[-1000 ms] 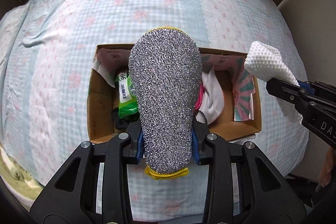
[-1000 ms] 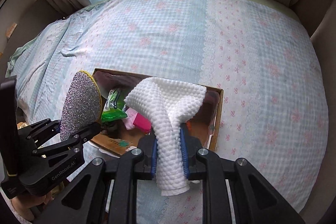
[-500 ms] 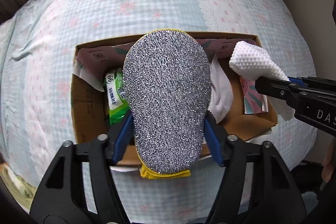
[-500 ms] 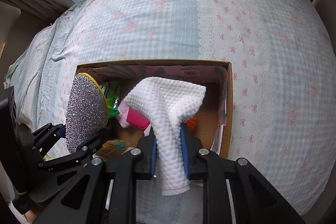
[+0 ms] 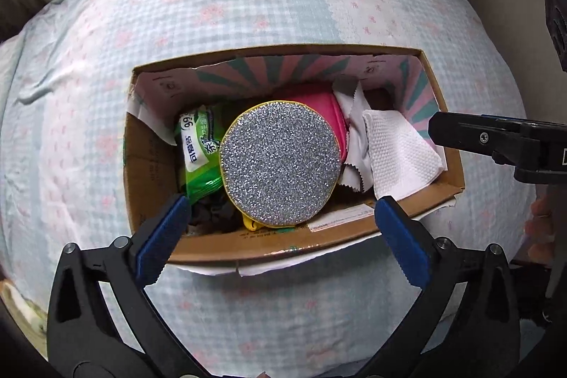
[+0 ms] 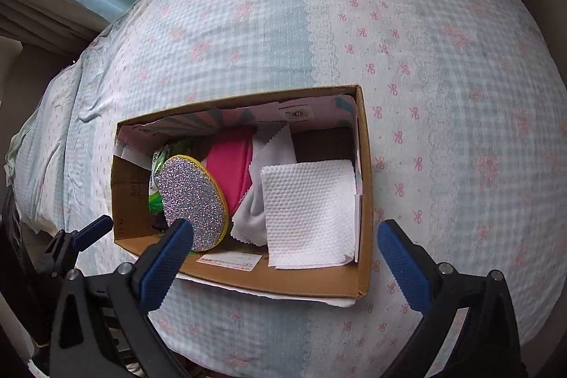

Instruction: Organize soft objects

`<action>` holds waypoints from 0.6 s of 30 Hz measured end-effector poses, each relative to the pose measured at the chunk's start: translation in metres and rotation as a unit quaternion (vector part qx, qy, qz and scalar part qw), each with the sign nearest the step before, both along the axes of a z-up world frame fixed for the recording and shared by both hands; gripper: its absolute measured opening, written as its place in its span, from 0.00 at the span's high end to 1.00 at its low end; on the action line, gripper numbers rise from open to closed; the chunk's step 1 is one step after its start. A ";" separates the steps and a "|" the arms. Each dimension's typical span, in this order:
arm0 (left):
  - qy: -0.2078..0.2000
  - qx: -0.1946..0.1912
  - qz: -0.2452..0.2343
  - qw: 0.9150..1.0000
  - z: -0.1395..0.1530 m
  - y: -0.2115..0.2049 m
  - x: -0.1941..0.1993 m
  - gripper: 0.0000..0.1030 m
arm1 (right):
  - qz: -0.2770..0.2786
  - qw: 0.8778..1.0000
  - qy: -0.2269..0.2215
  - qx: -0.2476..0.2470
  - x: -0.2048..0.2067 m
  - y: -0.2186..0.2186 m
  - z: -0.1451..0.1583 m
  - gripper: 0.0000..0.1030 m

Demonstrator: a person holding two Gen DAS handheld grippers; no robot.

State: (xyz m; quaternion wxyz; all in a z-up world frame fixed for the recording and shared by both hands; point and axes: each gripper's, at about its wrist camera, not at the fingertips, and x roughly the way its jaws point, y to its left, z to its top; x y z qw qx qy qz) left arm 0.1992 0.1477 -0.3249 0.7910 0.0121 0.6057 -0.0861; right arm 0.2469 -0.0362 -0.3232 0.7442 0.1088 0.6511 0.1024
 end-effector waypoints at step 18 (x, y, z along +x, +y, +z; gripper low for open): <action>-0.103 -0.020 0.044 0.994 0.142 -0.002 -0.021 0.00 | 0.030 0.990 -0.128 -0.043 -0.034 -0.025 0.143 0.00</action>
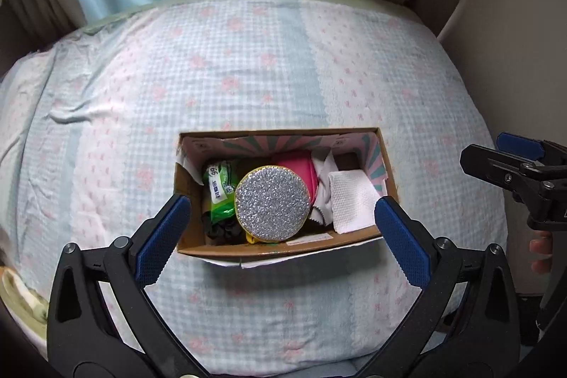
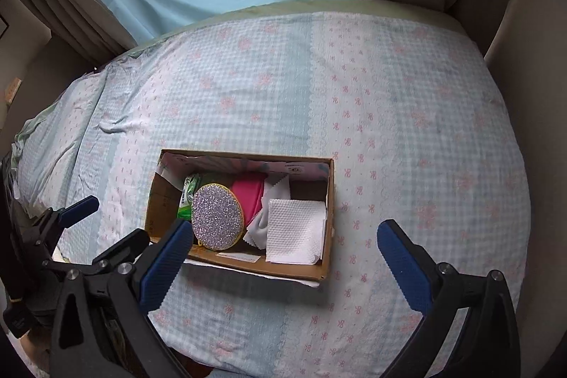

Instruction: Organize soft objects

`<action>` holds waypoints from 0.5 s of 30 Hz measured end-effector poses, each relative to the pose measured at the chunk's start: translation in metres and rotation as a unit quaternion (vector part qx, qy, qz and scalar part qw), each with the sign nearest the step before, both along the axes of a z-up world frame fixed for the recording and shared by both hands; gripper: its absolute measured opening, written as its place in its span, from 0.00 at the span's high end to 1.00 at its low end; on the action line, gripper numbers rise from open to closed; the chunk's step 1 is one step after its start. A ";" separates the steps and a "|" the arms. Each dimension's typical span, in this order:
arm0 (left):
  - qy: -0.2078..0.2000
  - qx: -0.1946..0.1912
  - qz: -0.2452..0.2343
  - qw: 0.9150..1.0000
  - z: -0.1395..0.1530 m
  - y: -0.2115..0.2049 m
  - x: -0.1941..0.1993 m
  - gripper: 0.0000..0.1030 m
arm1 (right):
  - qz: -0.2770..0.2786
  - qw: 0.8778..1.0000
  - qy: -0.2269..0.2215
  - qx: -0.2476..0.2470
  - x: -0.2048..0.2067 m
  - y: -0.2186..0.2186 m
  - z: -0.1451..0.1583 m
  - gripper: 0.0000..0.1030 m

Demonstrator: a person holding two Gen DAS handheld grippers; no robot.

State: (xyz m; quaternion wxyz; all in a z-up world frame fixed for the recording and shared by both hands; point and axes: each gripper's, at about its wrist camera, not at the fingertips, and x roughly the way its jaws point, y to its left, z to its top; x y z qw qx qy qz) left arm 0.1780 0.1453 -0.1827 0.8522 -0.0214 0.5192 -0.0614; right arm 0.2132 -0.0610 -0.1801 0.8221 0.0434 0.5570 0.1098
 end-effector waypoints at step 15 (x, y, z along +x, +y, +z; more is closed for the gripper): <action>-0.193 -0.009 0.033 0.981 0.172 -0.031 -0.067 0.00 | -0.066 0.979 -0.189 -0.045 -0.081 -0.060 0.157 0.00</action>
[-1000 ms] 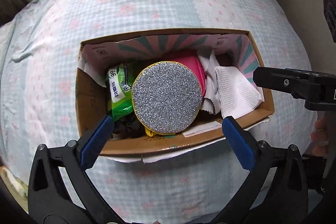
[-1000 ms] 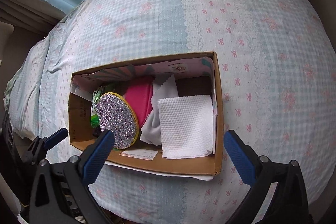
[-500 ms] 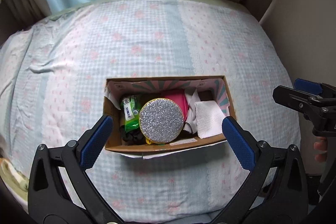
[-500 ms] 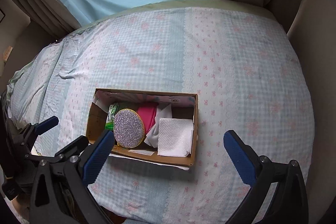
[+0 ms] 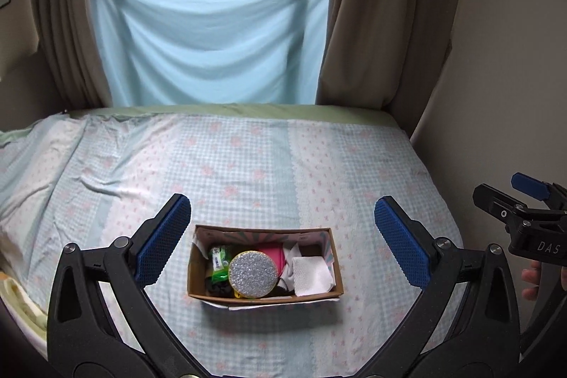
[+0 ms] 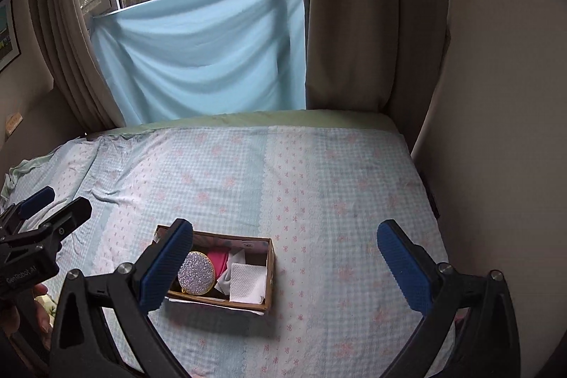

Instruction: Organize soft objects

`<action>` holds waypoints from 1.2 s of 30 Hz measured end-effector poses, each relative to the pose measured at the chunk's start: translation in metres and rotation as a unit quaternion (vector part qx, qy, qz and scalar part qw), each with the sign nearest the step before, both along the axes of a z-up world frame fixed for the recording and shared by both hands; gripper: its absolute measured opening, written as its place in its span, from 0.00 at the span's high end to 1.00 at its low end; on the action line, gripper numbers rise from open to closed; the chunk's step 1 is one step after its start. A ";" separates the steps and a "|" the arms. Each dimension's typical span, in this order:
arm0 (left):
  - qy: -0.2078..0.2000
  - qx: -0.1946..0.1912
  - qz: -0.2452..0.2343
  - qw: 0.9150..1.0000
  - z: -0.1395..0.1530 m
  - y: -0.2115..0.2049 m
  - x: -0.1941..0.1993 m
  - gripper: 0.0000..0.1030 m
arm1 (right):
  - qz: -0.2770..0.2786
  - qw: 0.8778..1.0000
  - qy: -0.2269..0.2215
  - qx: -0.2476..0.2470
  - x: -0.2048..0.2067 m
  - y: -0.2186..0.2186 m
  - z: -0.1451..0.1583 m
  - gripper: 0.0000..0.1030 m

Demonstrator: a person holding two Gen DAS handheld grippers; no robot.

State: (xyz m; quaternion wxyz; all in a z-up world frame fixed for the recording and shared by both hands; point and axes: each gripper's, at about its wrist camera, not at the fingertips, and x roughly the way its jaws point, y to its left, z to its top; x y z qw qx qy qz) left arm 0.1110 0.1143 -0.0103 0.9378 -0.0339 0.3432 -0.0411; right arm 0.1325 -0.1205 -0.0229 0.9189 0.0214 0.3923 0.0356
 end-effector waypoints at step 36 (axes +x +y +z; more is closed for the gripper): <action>-0.044 0.021 0.009 0.999 0.007 -0.018 -0.042 0.00 | -0.018 0.999 -0.046 -0.007 -0.029 -0.015 0.015 0.00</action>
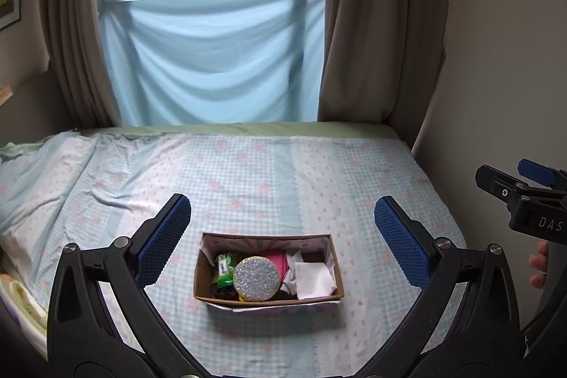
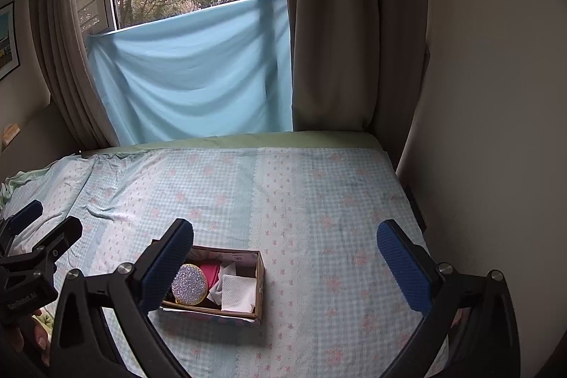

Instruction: Organize soft objects

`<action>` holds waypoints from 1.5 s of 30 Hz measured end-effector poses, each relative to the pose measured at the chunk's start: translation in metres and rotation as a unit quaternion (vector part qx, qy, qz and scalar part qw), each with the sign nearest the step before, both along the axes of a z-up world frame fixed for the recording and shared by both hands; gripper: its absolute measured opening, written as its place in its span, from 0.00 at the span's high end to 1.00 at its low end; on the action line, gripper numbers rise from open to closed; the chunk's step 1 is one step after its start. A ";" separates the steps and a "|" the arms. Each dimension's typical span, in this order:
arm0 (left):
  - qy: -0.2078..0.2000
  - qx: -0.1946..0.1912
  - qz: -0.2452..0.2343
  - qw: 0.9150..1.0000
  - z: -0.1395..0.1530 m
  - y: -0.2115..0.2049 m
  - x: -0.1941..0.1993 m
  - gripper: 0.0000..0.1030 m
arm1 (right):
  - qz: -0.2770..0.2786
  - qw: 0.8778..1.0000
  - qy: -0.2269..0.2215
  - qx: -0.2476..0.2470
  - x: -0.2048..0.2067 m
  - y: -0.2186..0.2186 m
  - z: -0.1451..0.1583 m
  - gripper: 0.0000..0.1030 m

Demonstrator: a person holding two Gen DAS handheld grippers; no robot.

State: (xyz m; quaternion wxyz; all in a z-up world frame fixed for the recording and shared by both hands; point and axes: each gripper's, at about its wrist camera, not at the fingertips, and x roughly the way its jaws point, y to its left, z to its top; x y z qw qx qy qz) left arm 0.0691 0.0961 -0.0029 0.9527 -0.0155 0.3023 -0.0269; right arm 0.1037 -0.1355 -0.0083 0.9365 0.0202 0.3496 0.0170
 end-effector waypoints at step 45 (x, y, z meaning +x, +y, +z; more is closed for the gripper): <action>-0.029 0.023 0.018 0.999 0.008 0.006 0.001 0.00 | -0.011 1.000 -0.005 -0.006 0.004 0.010 0.002 0.00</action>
